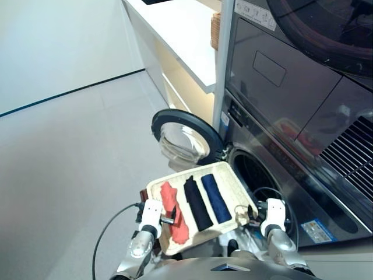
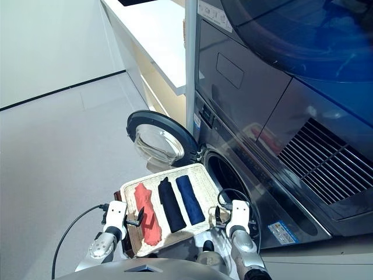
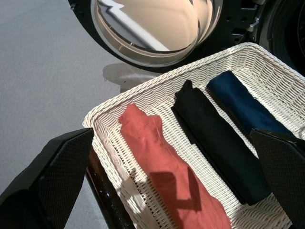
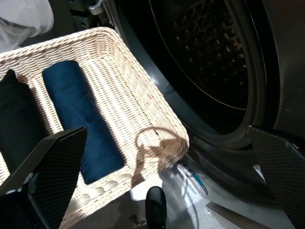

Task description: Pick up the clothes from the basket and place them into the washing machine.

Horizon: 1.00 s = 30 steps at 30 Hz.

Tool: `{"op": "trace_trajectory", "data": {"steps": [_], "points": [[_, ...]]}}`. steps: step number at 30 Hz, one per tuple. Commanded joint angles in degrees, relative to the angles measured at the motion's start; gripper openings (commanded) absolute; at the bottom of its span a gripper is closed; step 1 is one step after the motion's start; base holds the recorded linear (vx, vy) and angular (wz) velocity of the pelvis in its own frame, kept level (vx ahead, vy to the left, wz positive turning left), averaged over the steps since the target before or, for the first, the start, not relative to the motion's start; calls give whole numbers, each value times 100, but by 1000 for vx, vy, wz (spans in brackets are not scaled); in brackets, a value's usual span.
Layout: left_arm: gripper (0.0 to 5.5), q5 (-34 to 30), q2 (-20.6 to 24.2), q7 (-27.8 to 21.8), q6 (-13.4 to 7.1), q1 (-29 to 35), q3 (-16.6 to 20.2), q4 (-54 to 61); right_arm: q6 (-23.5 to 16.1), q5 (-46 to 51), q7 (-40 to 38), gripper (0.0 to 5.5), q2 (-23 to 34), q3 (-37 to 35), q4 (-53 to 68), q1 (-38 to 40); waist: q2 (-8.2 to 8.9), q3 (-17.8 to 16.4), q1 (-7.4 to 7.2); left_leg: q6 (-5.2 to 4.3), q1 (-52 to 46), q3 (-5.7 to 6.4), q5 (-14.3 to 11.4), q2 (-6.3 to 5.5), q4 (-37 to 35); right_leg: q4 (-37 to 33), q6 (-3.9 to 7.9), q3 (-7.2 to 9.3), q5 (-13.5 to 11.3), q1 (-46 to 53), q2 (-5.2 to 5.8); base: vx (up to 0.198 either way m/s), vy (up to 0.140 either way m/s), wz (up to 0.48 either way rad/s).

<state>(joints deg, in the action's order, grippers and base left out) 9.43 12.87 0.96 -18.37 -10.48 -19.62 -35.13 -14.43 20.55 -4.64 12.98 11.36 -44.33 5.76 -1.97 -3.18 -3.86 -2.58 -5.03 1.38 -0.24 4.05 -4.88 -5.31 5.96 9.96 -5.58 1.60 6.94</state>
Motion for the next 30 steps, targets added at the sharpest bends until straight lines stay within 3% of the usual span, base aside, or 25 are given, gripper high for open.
{"op": "trace_trajectory", "data": {"steps": [1,12,19,23,28,30], "points": [[550,20,251,78,-259,302,177,290,-426,-97,-32,550,-102,21,43,-330,378,-95,-22,79,33,-100,-98,-217,-12,31,181,-366,329,278,-64,0,0,0],[550,67,251,86,-279,257,224,326,-425,-137,-28,550,-89,31,56,-330,377,-97,-19,82,44,-106,-98,-224,-12,31,187,-368,333,273,-62,0,0,0],[550,-738,588,109,-379,370,26,820,-447,-221,-14,550,-68,50,97,-358,365,-111,-33,91,41,-109,-128,-231,-12,31,201,-378,346,260,-62,0,0,0],[550,-690,547,123,-312,473,14,750,-417,-244,1,550,-42,97,64,-430,365,-121,-36,106,39,-136,-141,-248,-12,31,216,-417,347,248,-48,0,0,0],[550,-724,497,229,-225,651,13,637,-380,-274,-47,550,24,100,125,-529,368,-202,-36,168,76,-197,-141,-308,14,31,224,-479,335,233,19,0,0,0],[550,-729,489,276,-205,744,-15,579,-366,-267,-56,550,63,118,156,-616,430,-329,-27,214,429,-226,-305,-393,549,46,224,-509,298,192,130,-86,5,-22]]}}
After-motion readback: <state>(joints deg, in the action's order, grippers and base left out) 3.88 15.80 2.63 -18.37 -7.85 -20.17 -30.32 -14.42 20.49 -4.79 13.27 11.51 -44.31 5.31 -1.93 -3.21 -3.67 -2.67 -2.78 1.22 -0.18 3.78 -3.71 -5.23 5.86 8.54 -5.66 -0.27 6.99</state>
